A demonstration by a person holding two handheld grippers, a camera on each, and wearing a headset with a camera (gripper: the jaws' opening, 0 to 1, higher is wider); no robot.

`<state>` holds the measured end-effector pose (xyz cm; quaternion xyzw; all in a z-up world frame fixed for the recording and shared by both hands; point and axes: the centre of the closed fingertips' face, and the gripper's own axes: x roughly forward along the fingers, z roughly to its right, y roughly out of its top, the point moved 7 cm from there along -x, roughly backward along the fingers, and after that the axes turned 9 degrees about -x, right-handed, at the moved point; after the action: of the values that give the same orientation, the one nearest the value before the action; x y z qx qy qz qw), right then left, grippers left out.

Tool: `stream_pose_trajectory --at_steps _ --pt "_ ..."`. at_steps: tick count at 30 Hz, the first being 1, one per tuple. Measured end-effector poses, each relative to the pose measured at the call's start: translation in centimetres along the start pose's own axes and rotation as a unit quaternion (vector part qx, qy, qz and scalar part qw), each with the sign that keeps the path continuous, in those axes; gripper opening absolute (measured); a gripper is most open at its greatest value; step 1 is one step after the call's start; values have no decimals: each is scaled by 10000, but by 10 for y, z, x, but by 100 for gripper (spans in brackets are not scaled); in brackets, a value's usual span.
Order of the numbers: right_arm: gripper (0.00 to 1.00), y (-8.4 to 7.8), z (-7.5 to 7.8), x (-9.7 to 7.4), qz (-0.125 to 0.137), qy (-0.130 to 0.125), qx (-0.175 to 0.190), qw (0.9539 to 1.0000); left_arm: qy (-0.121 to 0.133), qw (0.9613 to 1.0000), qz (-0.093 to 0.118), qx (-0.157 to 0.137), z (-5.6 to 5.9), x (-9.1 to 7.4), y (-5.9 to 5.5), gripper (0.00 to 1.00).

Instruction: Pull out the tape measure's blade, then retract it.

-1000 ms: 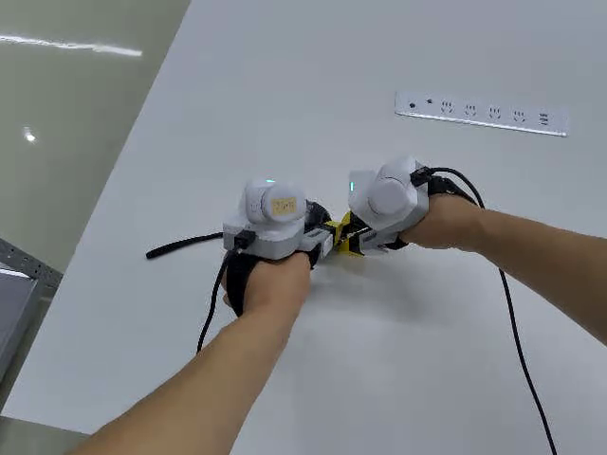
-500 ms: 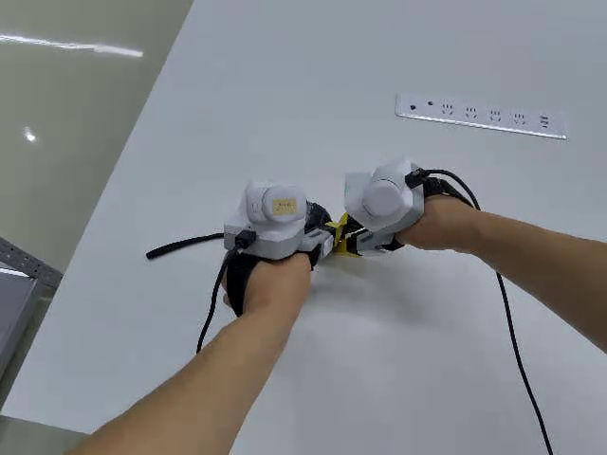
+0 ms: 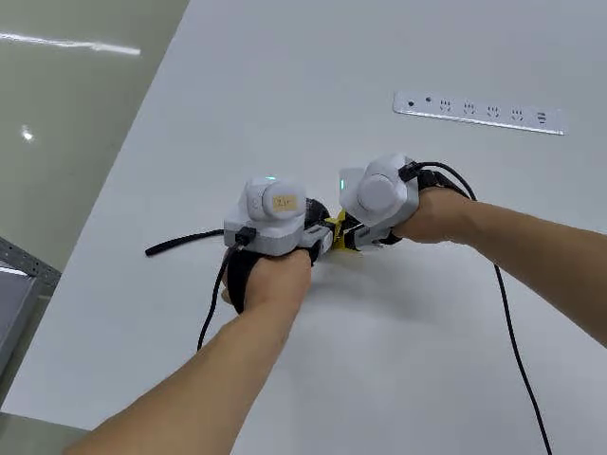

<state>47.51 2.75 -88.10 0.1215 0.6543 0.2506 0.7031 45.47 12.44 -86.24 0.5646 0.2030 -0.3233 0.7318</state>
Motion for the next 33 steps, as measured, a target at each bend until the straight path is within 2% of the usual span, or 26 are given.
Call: stream_pose_trajectory --at_steps 8,13,19,25,30,33 --pt "15 1 -1 0 -28 -36 -4 10000 -26 10000 19 -26 0 -1 0 63" --pt "16 1 -1 0 -40 -78 31 10000 -60 9998 70 -151 -2 -2 2 64" --pt "16 1 -2 0 -73 -146 80 9998 -57 9999 78 -59 -1 -2 2 64" --pt "17 2 -3 0 -52 -256 222 9994 -67 10000 41 40 -1 -3 2 64" --pt "21 0 -4 0 20 -305 578 9979 -93 9999 7 116 -1 -4 3 64" --pt "22 0 -6 -1 45 -380 634 9973 -125 9997 5 200 -1 -4 3 64"
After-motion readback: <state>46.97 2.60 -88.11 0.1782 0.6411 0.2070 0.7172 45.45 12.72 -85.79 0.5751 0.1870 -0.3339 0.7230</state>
